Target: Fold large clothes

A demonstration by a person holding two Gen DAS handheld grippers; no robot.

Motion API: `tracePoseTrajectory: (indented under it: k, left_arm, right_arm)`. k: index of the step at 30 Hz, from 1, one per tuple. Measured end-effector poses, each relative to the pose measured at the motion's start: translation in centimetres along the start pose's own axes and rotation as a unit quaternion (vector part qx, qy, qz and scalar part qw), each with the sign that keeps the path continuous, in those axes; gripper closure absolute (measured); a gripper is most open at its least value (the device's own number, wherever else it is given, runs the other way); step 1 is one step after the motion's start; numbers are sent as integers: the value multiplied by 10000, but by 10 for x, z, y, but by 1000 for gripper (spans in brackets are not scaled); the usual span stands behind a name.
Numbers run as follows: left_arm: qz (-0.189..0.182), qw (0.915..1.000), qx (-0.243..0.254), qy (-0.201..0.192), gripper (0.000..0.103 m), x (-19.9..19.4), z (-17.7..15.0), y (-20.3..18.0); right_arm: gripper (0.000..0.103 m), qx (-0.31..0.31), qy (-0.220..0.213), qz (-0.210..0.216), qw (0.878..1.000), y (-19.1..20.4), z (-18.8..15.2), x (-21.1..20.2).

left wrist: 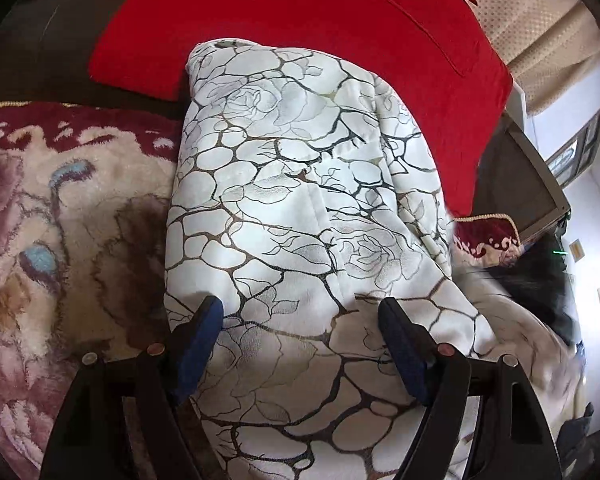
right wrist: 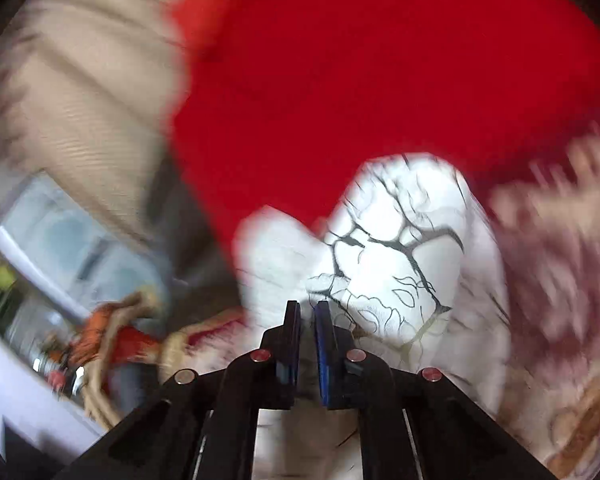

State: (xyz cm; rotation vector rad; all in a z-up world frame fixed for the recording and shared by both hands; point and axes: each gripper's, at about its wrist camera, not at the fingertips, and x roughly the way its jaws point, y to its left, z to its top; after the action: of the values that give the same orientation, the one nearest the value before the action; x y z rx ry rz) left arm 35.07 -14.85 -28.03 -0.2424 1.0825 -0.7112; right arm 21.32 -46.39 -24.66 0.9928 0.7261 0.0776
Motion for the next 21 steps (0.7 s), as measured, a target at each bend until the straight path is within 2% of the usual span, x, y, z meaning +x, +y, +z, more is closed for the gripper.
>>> tracePoseTrajectory:
  k: [1,2,4,6,8,10,11,12,14,16,17,20,21]
  left_arm:
    - [22,10000,57,-1,23,0,-2,-1]
    - [71,9999,108,-7,23,1,-3,-3]
    - [95,9998,156,-23,23,-3,-3,-7]
    - [57,9999,125,-42,23,2,-2,-1]
    - [50,9999,134,-50,23,1,-4,1]
    - [68,9998,167,-60,22,-2,-7,1]
    - [77,9998,173,-64,22,1,-4,-4]
    - [93,9998,185,-66,22,1,-4,-5]
    - [70,9998,176,-60,22,2,-3,-3]
    - [12,9999,162,-51,22,0,-4,-2]
    - [-7,9999,161,-48,22,-1,-4,0]
    - [-55,9998,172,-71,22,1,-5,-3]
    - [-64,9998,177,-87,22,0,-6,-4]
  right_arm:
    - [103,318,147,-153,9993,-18,3,10]
    - [103,626,243,72,9977,-29,6,12]
    - [97,768,240,132,9967,-29,10,0]
    - [92,511,-164,-48,9985,-15,14,-23]
    - [88,167,-606,93,9980,-1,18,-40]
    - [40,-57,-718,480,9962,13,21,-49]
    - [4,-83,-722,643,9953,18,23,-49]
    - [5,-153,-780,914,9926,25,23,-47]
    - [8,-310,-541,1123,9917,41,20,-32]
    - [21,-511,-205,1096,9925,56,20,-12]
    - [28,-627,15,1015,9929,62,22,4]
    - [30,-604,558,382,9959,63,20,46]
    - [36,-661,726,226,9949,63,16,61]
